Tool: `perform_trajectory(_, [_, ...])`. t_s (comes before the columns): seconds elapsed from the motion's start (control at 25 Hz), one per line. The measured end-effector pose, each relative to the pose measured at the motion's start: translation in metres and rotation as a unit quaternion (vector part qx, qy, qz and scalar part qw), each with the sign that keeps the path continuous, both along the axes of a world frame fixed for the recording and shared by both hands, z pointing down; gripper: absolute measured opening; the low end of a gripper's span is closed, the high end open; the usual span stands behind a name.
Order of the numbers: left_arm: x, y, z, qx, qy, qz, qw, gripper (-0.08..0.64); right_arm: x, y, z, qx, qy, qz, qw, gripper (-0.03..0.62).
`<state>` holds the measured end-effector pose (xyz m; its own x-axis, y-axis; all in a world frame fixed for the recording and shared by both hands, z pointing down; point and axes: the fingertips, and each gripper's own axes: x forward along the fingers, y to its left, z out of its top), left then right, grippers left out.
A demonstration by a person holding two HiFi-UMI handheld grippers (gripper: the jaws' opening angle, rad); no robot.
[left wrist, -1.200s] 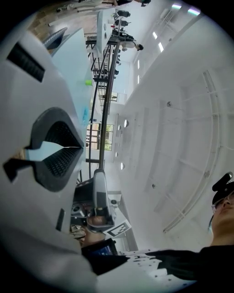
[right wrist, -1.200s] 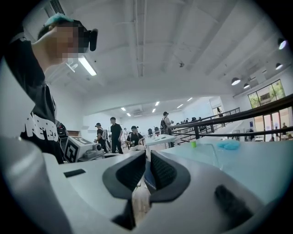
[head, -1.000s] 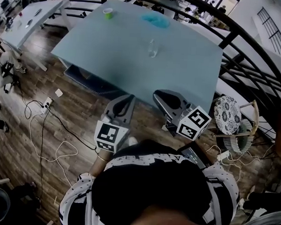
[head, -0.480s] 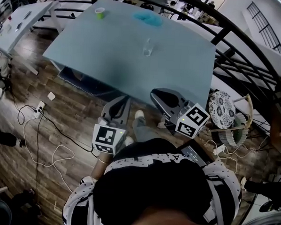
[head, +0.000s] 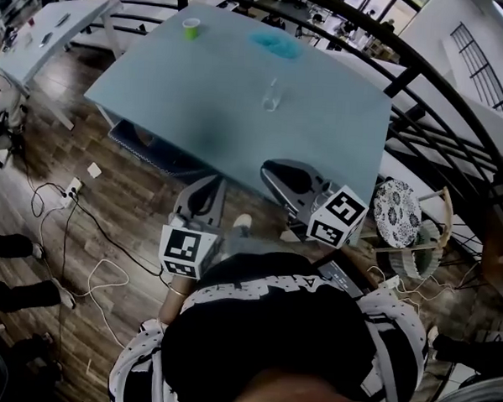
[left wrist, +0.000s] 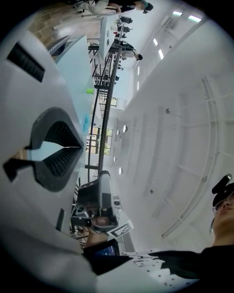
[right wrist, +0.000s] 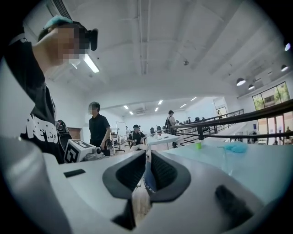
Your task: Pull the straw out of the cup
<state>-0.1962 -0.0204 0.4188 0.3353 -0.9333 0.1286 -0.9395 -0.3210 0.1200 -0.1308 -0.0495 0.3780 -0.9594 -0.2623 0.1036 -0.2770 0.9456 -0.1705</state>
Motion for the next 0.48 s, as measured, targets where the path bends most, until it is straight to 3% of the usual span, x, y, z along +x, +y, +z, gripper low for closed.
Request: perform_trajectory(0.48, [0.014, -0.04, -0.011, 0.007, -0.028, 0.049, 0.9984, 0.014, 0.019, -0.039, -0.005, 0.001, -0.034, 0.059, 0.998, 0.038])
